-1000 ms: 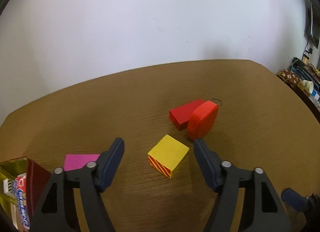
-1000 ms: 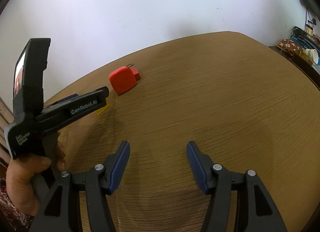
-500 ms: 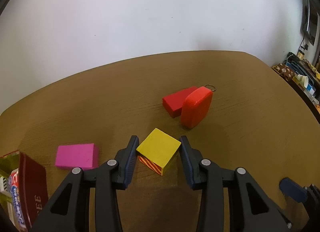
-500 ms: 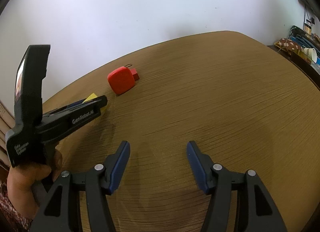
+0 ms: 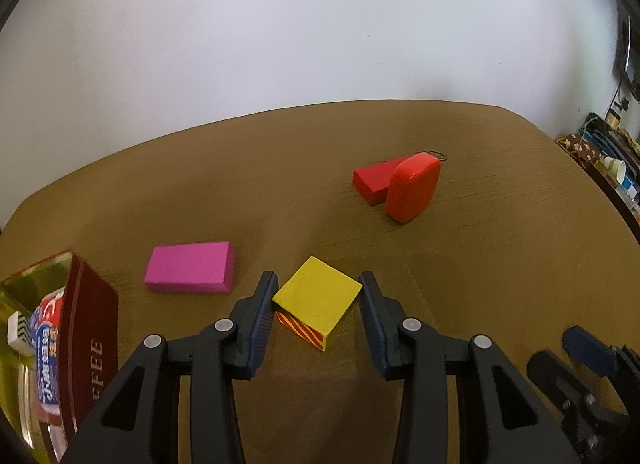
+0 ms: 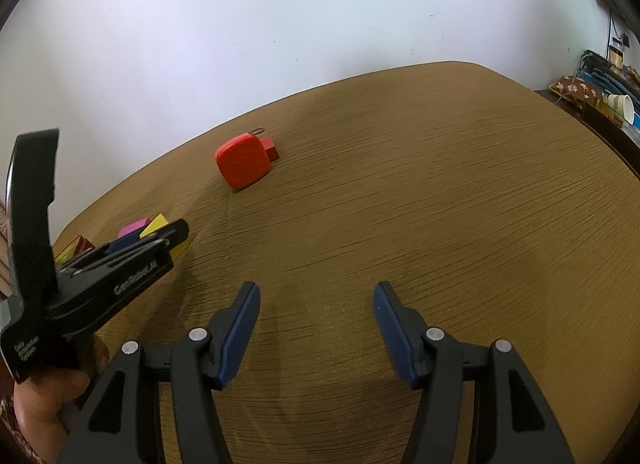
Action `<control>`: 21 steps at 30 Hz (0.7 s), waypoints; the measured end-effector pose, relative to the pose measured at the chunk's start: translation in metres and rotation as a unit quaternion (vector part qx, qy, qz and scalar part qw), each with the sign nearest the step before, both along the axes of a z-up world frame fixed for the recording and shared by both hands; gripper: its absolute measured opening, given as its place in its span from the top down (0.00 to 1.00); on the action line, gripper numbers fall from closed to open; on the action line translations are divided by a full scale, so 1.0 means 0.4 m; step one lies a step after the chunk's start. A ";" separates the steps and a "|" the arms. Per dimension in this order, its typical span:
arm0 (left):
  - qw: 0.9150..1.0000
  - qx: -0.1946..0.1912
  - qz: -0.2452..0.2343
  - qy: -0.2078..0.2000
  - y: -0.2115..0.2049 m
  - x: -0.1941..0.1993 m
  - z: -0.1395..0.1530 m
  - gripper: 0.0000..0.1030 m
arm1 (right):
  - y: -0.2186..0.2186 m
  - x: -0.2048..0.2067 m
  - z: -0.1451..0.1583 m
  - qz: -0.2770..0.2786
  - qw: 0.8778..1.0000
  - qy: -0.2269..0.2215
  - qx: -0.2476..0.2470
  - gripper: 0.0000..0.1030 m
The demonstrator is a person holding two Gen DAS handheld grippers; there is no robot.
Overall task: Organize rigid objects
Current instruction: 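Grasp the red tape measure with the right gripper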
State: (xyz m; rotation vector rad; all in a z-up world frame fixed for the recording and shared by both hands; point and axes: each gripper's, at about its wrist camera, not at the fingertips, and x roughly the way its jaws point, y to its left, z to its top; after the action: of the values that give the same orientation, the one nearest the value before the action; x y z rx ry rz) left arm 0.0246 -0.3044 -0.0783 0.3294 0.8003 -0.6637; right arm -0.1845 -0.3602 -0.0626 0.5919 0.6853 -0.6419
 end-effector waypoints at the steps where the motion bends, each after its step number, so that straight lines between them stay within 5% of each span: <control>1: 1.000 -0.002 0.002 0.002 0.012 -0.003 -0.001 0.64 | 0.000 0.002 0.001 0.001 1.000 0.001 -0.001 0.41; 9: 0.999 -0.027 0.041 0.022 0.083 0.008 -0.005 0.64 | -0.094 0.111 0.073 0.026 0.999 -0.014 0.020 0.41; 14: 0.999 -0.018 0.038 0.014 0.072 0.000 -0.006 0.64 | -0.145 0.268 0.140 0.051 0.998 0.016 -0.021 0.41; 21: 0.999 -0.026 0.042 0.021 0.065 0.006 -0.005 0.64 | -0.172 0.392 0.096 0.050 0.997 0.063 -0.003 0.41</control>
State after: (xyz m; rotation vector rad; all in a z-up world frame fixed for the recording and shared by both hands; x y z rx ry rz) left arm 0.0272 -0.2785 -0.0804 0.2345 0.8310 -0.6130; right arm -0.0277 -0.4292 -0.0244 0.5104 0.8257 -0.5917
